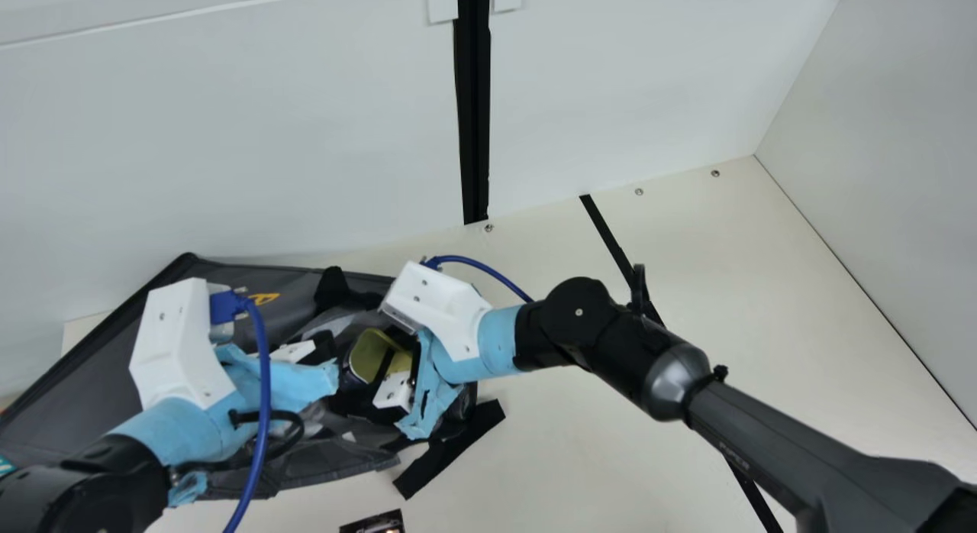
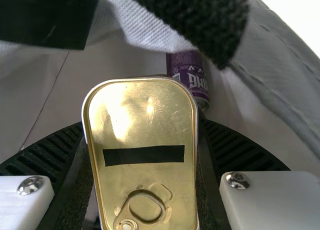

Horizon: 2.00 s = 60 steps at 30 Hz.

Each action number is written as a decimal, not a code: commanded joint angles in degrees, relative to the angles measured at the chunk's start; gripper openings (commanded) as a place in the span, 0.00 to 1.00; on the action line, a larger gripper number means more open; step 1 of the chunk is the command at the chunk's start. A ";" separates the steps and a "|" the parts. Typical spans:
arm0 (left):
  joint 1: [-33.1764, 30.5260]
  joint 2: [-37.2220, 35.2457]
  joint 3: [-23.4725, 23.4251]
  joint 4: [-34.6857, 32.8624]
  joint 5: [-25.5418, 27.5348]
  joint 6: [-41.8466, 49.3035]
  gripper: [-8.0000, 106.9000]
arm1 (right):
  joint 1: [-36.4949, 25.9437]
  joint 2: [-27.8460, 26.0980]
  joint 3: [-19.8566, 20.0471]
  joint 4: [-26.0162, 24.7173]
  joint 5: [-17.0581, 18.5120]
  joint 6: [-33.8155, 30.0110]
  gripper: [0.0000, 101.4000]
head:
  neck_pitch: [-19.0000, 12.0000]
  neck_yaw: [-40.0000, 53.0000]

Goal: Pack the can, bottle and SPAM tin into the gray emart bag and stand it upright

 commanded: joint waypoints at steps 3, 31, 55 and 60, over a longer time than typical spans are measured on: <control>0.00 0.00 0.00 0.00 0.00 0.00 0.00 | 1.02 1.50 -1.33 0.11 -0.94 0.77 0.00 | -1.30 -0.14; 0.00 0.00 0.00 0.00 0.00 0.00 0.00 | 4.60 8.35 -8.47 -0.97 -5.16 5.39 0.46 | -1.30 -0.14; 0.00 0.00 0.00 0.00 0.00 0.00 0.00 | 3.69 7.55 -7.04 -0.79 -4.67 5.25 0.94 | -1.30 -0.14; 0.00 0.00 0.00 0.00 0.00 0.00 0.00 | 2.88 6.79 -6.38 -0.82 -3.97 4.85 0.94 | -1.30 -0.14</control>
